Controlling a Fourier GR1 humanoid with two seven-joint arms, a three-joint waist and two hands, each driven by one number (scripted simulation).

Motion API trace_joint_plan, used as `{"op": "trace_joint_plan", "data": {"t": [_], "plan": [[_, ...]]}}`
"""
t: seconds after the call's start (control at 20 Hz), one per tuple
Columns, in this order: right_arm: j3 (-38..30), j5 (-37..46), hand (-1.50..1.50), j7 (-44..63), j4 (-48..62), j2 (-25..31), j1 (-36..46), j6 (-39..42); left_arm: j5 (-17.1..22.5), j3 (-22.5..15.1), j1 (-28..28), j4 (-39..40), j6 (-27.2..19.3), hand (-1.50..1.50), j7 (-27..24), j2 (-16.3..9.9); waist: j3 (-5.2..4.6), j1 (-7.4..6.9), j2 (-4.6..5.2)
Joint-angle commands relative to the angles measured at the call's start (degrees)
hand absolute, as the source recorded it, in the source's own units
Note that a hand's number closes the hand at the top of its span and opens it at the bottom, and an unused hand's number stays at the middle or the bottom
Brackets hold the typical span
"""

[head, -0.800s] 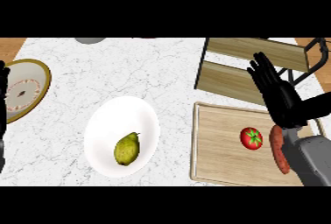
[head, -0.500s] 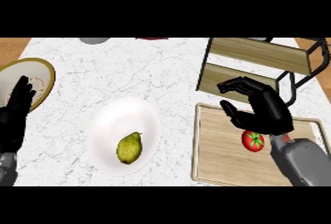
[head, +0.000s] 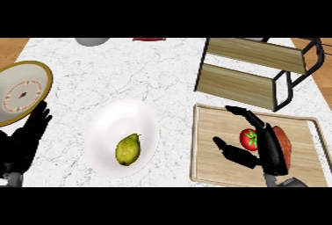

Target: Pick the tomato from the tray and place it in the tiered shelf

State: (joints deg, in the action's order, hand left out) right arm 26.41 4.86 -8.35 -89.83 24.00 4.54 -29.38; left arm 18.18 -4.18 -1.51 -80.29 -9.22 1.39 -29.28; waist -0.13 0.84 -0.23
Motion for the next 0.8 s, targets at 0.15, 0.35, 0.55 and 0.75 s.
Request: {"op": "trace_joint_plan", "data": {"t": [0.15, 0.35, 0.55, 0.75], "plan": [[3.23, 18.28, -1.5, 17.38, -10.65, 8.35, -5.71, -6.2, 1.0, 2.4, -2.23, 0.88, 3.21, 0.0, -1.16, -1.49, -0.13, 0.05, -0.17], [3.63, 28.99, -1.5, 31.78, -15.75, 14.42, -6.33, -1.63, 1.25, 1.78, -2.73, -1.4, 2.79, 0.0, 0.47, -0.84, -0.25, 0.16, -0.38], [6.1, 32.6, -1.5, 43.67, -20.77, 19.62, -4.41, 12.26, -0.76, 0.93, -0.55, 1.03, 1.74, 0.0, -0.39, 0.24, -0.35, -0.02, -0.03], [11.18, 33.87, -1.5, 51.7, -23.5, 23.52, -3.45, 26.09, 0.06, 0.93, -0.5, -0.94, 2.67, 0.0, 1.71, -0.52, -0.26, -1.09, -0.04]]}}
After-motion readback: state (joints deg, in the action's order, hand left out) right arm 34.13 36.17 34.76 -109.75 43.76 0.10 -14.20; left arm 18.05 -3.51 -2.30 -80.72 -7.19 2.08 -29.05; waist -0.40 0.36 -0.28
